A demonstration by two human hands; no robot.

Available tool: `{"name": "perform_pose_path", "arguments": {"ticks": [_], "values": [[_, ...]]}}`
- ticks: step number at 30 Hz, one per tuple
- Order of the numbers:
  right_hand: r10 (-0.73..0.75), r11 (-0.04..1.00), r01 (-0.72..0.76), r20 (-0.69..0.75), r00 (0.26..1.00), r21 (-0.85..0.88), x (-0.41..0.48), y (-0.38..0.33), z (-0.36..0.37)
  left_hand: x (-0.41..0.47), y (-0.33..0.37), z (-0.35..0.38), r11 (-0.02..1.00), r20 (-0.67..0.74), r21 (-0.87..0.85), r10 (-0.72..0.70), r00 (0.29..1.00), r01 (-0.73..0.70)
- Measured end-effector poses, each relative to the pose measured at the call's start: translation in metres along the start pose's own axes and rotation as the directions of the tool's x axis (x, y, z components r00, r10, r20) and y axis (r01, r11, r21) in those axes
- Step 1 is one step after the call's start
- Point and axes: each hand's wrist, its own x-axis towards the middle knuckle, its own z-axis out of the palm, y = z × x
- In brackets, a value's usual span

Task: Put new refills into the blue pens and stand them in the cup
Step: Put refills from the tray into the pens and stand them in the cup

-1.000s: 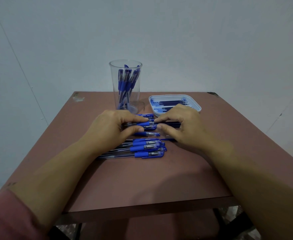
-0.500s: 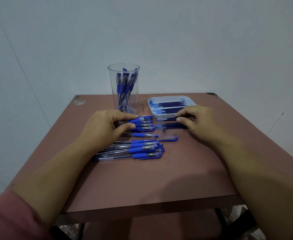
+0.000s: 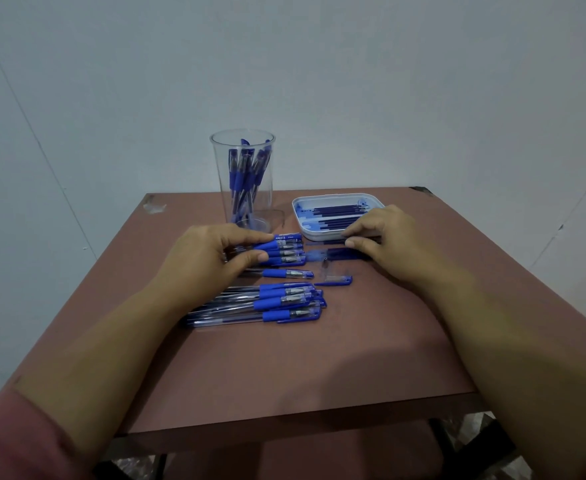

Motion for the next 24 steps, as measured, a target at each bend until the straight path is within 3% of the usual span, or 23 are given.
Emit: {"name": "perform_pose_path", "arguments": {"ticks": [2, 6, 12, 24], "values": [[0.015, 1.000, -0.015, 0.002, 1.000, 0.001, 0.009, -0.002, -0.006, 0.000, 0.000, 0.000, 1.000, 0.003, 0.000, -0.001, 1.000, 0.001], [0.089, 0.996, -0.092, 0.174, 0.981, 0.009, 0.038, -0.007, -0.022, 0.001, -0.002, 0.001, 1.000, 0.001, -0.001, -0.013, 1.000, 0.013], [0.193, 0.981, -0.176, 0.434, 0.880, -0.079, 0.071, -0.003, -0.016, 0.002, -0.003, 0.000, 1.000, -0.003, 0.006, -0.026, 1.000, 0.026], [0.157, 0.986, -0.163, 0.484, 0.861, -0.031, 0.086, 0.013, 0.009, 0.005, -0.001, 0.002, 1.000, 0.012, -0.014, -0.026, 1.000, 0.027]]}}
